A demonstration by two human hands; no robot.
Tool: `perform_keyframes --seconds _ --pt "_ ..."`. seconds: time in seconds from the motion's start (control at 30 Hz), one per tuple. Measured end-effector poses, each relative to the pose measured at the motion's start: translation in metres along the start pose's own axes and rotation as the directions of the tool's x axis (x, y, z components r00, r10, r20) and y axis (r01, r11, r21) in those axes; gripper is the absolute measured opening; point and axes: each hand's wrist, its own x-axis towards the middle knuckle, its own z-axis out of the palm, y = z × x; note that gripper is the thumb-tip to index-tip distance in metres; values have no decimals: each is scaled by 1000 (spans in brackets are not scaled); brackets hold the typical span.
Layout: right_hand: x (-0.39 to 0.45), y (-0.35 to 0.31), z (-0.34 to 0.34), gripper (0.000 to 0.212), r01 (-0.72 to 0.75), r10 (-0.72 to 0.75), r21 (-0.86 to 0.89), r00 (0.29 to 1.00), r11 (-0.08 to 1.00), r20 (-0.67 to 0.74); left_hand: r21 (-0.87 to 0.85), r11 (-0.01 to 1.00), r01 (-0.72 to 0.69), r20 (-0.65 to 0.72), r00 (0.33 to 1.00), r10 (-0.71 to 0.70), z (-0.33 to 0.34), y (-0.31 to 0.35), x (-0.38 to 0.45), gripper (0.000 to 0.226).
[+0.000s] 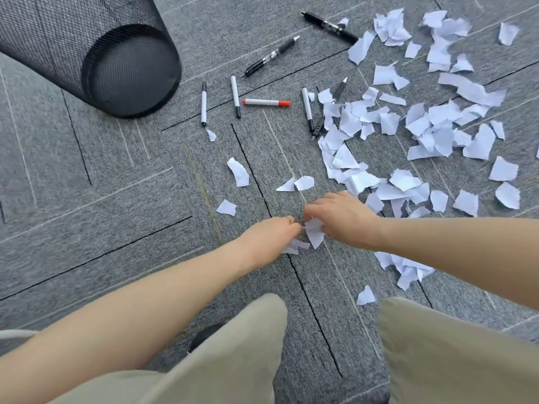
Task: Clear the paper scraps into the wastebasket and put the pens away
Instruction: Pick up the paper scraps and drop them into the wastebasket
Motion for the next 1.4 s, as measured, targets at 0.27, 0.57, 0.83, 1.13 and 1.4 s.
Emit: perform_keyframes --seconds 0.27,0.57,0.83,1.13,1.4 --pt "3 3 -3 29 128 -123 -67 989 990 76 60 994 95 -203 976 -81 4 -12 -11 18" --pt "0 2 -2 23 81 -70 -83 990 993 123 -585 715 382 -207 783 -587 -21 -59 -21 15" --pt "-3 4 4 17 54 -45 -108 996 993 80 -403 731 551 -107 765 -636 -5 -72 -37 18" --pt "-13 8 7 17 75 -75 -134 997 988 8 -319 777 542 -152 780 -607 -5 -74 -41 9" --pt "-12 11 4 17 -25 26 -17 999 1000 44 -328 752 572 -135 759 -636 -5 -79 -36 14"
